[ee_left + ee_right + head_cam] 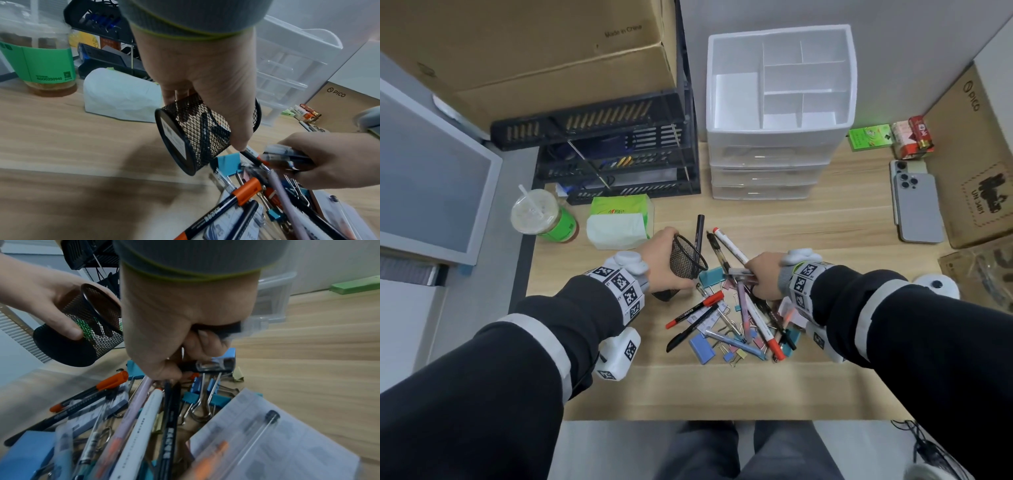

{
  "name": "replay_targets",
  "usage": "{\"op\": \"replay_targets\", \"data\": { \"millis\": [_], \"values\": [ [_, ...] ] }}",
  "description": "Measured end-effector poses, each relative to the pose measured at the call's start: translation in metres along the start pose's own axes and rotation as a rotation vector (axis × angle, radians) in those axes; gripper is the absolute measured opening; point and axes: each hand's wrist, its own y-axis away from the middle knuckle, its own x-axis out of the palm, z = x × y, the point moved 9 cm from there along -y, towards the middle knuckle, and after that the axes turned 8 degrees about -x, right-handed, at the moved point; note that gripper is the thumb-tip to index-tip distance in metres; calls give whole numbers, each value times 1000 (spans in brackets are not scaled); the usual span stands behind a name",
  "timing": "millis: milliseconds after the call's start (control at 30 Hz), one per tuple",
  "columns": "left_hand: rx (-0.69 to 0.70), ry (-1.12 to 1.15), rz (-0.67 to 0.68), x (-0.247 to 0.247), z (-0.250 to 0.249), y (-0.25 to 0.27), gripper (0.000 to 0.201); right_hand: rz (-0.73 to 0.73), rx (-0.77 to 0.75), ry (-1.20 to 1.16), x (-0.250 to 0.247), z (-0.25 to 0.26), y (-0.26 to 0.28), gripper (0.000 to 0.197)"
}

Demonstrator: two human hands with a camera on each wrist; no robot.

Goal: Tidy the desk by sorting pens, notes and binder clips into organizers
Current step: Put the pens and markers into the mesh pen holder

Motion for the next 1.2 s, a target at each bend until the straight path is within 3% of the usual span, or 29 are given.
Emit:
{"op": "replay_targets", "data": {
  "millis": [133, 333, 533, 733, 900, 1033, 1200],
  "values": [
    [8, -14, 9, -6, -5, -1, 112, 9, 115, -43, -4, -19, 9, 18],
    [7, -19, 22, -7, -5, 1, 114, -267, 136, -287, -16, -29, 0, 32],
    [-1, -2, 33, -5, 9, 1, 104, -338, 109, -416, -24, -9, -26, 17],
    [-1, 4, 32, 0, 19, 1, 101, -330, 155, -363, -31, 7, -56, 13],
    [-5, 19, 79, 5, 21, -5, 94, -259, 195, -251, -35, 19, -78, 22],
    [-8, -15, 84, 3, 27, -8, 91, -179, 194, -239, -32, 23, -85, 17],
    [-37, -53, 115, 2, 23, -12, 96, -436, 126, -519, -49, 19, -61, 17]
  ]
}}
